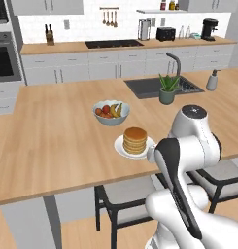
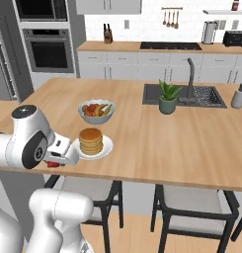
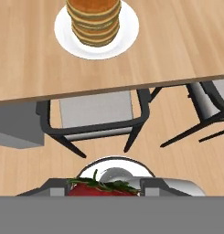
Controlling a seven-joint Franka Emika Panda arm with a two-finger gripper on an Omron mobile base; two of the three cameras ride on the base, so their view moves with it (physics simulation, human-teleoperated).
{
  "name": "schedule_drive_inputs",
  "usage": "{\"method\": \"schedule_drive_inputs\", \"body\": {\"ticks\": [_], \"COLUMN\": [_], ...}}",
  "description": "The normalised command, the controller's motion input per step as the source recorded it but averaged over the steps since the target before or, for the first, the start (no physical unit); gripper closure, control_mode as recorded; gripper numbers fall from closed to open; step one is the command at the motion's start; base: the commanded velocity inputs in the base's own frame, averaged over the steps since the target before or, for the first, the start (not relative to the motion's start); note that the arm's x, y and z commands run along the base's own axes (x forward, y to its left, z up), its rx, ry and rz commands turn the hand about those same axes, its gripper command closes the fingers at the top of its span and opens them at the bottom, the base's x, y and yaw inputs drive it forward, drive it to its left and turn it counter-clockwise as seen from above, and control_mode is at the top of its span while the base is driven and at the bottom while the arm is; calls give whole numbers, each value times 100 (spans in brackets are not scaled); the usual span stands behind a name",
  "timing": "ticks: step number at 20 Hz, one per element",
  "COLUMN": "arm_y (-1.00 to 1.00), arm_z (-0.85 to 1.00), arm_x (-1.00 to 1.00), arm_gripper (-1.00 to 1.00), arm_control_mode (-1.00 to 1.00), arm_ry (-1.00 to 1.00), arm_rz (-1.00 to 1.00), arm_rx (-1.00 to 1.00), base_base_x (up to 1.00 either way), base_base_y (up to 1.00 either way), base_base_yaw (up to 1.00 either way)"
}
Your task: Take the strawberry from the fridge and place it on top of the pancake, located on the dining counter.
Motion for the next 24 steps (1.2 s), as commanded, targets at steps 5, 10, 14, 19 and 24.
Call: {"method": "schedule_drive_inputs", "body": {"ticks": [5,10,14,19,24], "arm_y": [0,0,0,0,0], "arm_z": [0,0,0,25,53], "arm_x": [0,0,0,47,99], "arm_gripper": [100,100,100,100,100], "arm_control_mode": [100,100,100,-100,-100], "arm_ry": [0,0,0,-1,0], "arm_rz": [0,0,0,10,6], "arm_rx": [0,0,0,-1,-5], "base_base_x": [50,41,0,0,0], "base_base_y": [18,16,0,0,0], "base_base_yaw": [-3,0,0,0,0]}}
